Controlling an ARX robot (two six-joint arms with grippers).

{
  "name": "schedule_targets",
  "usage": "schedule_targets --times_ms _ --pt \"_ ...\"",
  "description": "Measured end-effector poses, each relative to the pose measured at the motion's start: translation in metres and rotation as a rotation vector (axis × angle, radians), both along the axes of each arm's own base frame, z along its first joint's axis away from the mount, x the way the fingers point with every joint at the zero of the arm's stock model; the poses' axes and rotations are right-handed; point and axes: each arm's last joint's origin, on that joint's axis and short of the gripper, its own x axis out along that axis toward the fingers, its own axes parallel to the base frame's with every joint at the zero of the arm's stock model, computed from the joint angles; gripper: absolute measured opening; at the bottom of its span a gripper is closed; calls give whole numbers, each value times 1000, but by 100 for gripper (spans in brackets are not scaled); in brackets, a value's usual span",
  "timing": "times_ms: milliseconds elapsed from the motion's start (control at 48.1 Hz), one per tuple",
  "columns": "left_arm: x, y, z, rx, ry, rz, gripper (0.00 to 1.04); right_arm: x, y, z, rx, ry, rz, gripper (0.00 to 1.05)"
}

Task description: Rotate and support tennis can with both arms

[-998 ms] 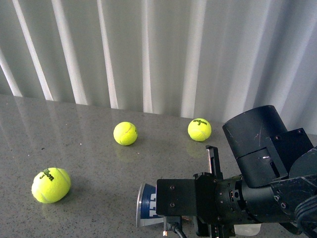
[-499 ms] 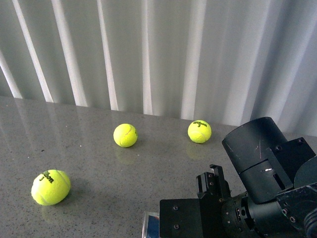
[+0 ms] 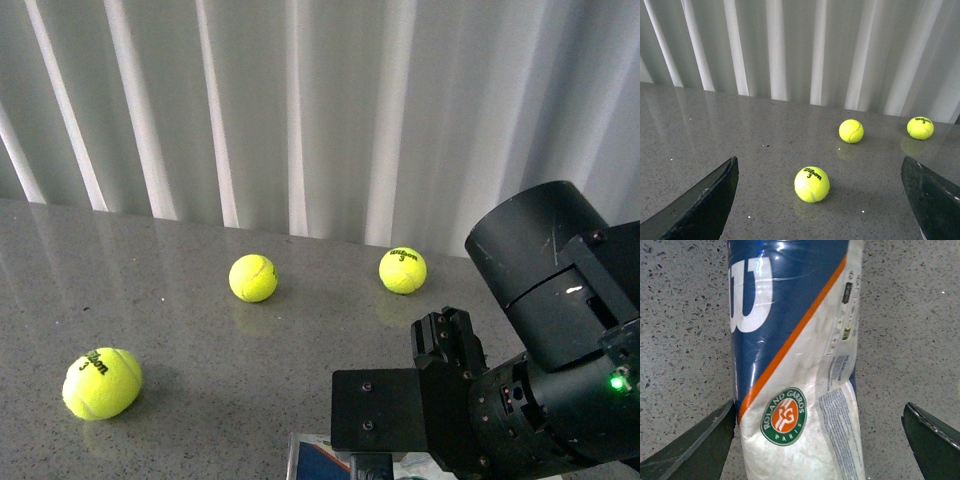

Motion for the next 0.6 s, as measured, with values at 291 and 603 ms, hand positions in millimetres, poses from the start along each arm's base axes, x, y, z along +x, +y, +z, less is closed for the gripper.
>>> schedule_targets --times_ms 291,603 --pt "0 0 0 0 0 0 98 -4 -11 48 170 -72 -52 98" --pt "0 0 0 0 0 0 98 20 -85 81 437 -506 -604 98"
